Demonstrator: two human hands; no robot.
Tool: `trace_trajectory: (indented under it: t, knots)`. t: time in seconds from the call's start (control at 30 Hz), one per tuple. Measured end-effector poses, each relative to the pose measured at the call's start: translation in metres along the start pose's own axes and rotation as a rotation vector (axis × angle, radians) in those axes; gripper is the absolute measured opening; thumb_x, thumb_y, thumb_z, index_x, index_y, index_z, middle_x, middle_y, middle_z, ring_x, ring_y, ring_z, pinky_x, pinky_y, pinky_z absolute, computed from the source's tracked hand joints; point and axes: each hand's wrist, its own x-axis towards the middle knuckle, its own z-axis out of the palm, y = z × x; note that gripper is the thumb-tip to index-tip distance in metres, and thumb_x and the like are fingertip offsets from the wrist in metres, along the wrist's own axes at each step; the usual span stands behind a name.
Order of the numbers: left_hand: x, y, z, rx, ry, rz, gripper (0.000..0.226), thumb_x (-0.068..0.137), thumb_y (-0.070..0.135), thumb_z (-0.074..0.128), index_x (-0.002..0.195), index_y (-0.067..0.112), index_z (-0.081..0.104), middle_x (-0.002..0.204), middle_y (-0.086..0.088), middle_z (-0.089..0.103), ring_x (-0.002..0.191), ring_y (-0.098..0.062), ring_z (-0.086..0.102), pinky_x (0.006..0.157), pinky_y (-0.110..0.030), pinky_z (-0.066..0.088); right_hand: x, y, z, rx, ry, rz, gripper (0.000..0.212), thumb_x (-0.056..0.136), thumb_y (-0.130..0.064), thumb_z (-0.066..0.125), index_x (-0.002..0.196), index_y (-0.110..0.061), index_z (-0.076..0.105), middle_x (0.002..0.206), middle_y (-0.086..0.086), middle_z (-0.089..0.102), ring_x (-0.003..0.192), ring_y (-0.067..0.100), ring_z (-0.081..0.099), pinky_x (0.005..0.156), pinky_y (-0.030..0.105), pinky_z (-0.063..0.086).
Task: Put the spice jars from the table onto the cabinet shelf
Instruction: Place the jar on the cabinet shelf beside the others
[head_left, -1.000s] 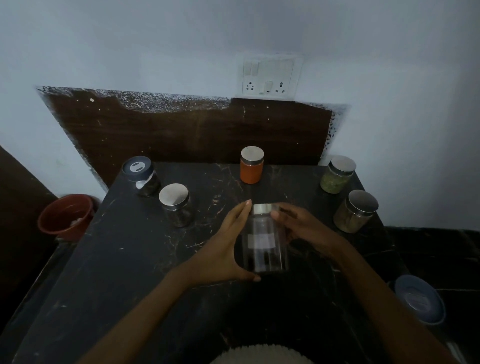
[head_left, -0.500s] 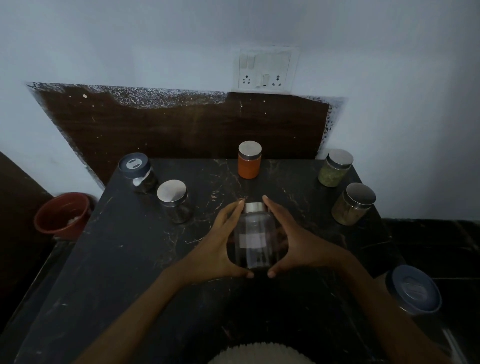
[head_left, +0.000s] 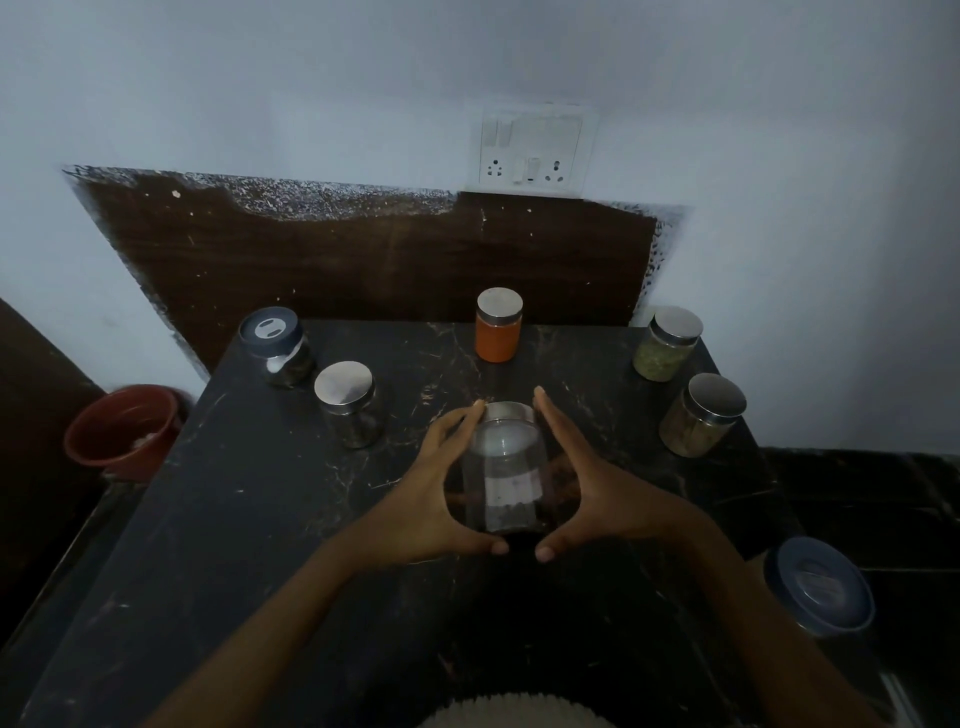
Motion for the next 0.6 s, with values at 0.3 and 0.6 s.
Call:
trace_trajectory:
  t: [0.3, 0.6]
  knots:
    - [-0.002, 0.004, 0.002, 0.054, -0.074, -0.011, 0.133, 0.06, 0.035, 0.087, 0.142, 0.043, -0.017, 0.148, 0.03, -0.021, 0.141, 0.002, -0.005, 0.113, -0.019, 0.021, -0.003, -0.004, 0.006, -0.04, 0.07, -0.009, 0.128, 0.058, -0.021, 0.088, 0.139, -0.051, -0.006, 0.148, -0.024, 0.002, 0.136, 0.007, 0.019, 0.105, 0.024, 0.031]
    - [-0.007, 0.013, 0.002, -0.139, 0.011, -0.018, 0.122, 0.062, 0.017, 0.087, 0.146, 0.039, 0.002, 0.146, 0.023, 0.01, 0.135, 0.004, 0.022, 0.095, -0.009, 0.042, -0.015, -0.004, 0.002, 0.063, 0.044, -0.008, 0.132, 0.05, -0.031, 0.088, 0.13, -0.069, -0.01, 0.153, -0.024, -0.002, 0.131, 0.005, 0.029, 0.109, 0.036, 0.031]
